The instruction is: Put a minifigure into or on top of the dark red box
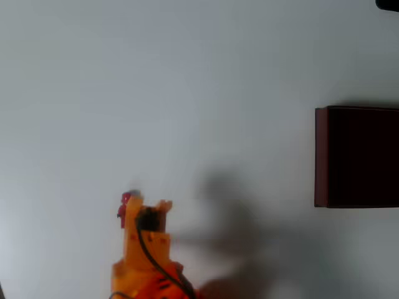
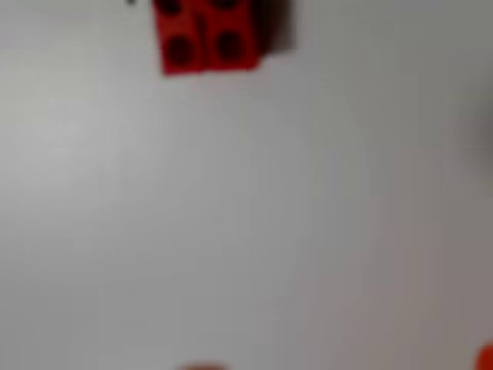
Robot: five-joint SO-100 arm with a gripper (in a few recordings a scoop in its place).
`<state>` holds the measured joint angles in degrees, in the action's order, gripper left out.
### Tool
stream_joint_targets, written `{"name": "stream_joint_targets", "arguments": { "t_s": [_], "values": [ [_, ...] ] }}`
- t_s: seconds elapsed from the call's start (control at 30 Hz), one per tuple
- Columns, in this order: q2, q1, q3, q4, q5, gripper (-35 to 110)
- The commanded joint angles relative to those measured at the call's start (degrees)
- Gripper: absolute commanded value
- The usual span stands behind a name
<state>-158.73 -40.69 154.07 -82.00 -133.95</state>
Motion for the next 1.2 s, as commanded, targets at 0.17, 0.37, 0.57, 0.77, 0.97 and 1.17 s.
{"name": "stream_joint_targets", "arguments": {
  "t_s": [0.17, 0.37, 0.57, 0.77, 0.97, 1.17],
  "values": [
    [5.6, 0.0, 2.3, 9.1, -0.5, 18],
    [8.0, -0.2, 3.8, 14.1, -0.2, 18],
    [8.1, -0.1, 6.6, 19.7, 1.2, 19],
    [11.7, -1.3, 6.7, 23.1, 0.8, 18],
    [16.2, -1.5, 6.4, 26.1, -2.0, 20],
    [20.2, -1.7, 5.0, 27.4, -3.1, 19]
  ]
}}
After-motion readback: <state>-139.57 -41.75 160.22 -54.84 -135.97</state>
